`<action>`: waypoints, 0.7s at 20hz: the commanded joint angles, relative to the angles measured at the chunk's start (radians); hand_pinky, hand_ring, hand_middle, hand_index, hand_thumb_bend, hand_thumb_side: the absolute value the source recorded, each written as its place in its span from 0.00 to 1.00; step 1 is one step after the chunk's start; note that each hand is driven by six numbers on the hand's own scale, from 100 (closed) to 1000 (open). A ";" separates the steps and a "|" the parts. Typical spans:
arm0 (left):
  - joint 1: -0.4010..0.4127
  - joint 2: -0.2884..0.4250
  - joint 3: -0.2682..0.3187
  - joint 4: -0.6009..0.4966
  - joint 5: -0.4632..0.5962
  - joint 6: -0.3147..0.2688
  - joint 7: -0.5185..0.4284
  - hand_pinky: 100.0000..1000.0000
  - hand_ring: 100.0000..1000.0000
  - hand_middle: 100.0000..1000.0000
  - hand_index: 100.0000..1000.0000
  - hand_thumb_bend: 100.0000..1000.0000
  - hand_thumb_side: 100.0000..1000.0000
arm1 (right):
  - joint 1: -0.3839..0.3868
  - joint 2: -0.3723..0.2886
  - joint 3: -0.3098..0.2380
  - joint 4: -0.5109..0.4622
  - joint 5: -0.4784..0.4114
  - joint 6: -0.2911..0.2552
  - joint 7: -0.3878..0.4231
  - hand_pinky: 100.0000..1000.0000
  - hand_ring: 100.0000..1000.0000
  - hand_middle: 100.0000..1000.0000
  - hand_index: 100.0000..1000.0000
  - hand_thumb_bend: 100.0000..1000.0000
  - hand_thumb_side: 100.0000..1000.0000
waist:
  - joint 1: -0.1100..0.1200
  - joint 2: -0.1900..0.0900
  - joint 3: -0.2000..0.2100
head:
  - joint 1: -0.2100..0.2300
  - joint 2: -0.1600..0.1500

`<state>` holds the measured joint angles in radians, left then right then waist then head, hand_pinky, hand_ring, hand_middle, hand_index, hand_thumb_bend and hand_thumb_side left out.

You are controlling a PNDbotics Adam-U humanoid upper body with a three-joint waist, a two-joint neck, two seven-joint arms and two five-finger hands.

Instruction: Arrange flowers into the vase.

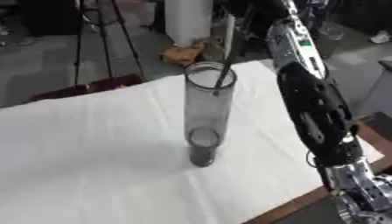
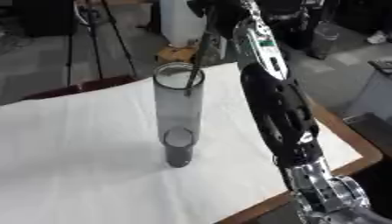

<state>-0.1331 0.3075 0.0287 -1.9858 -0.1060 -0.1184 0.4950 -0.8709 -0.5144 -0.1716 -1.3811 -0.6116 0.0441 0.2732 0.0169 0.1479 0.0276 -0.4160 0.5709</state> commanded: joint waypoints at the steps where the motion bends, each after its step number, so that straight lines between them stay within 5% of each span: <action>1: -0.008 0.021 0.007 -0.014 0.001 0.002 0.000 0.70 0.63 0.59 0.81 0.47 0.97 | -0.020 -0.016 0.003 0.000 0.014 -0.008 0.013 0.00 0.00 0.00 0.00 0.16 0.04 | 0.002 -0.019 0.001 | -0.004 -0.004; 11: -0.007 0.019 0.006 -0.014 0.003 0.002 -0.001 0.69 0.63 0.59 0.81 0.47 0.97 | -0.023 0.000 0.029 0.053 0.092 -0.090 0.092 0.00 0.00 0.00 0.05 0.22 0.21 | 0.005 -0.016 0.003 | -0.007 -0.006; 14: -0.007 0.019 0.006 -0.014 0.003 0.002 -0.002 0.69 0.63 0.59 0.81 0.47 0.97 | -0.023 0.004 0.034 0.066 0.108 -0.113 0.115 0.00 0.00 0.00 0.08 0.34 0.33 | 0.006 -0.015 0.003 | -0.009 -0.006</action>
<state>-0.1330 0.3075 0.0287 -1.9858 -0.1059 -0.1174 0.4940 -0.8711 -0.4960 -0.1367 -1.3119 -0.5190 -0.0563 0.3793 0.0169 0.1479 0.0297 -0.4232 0.5708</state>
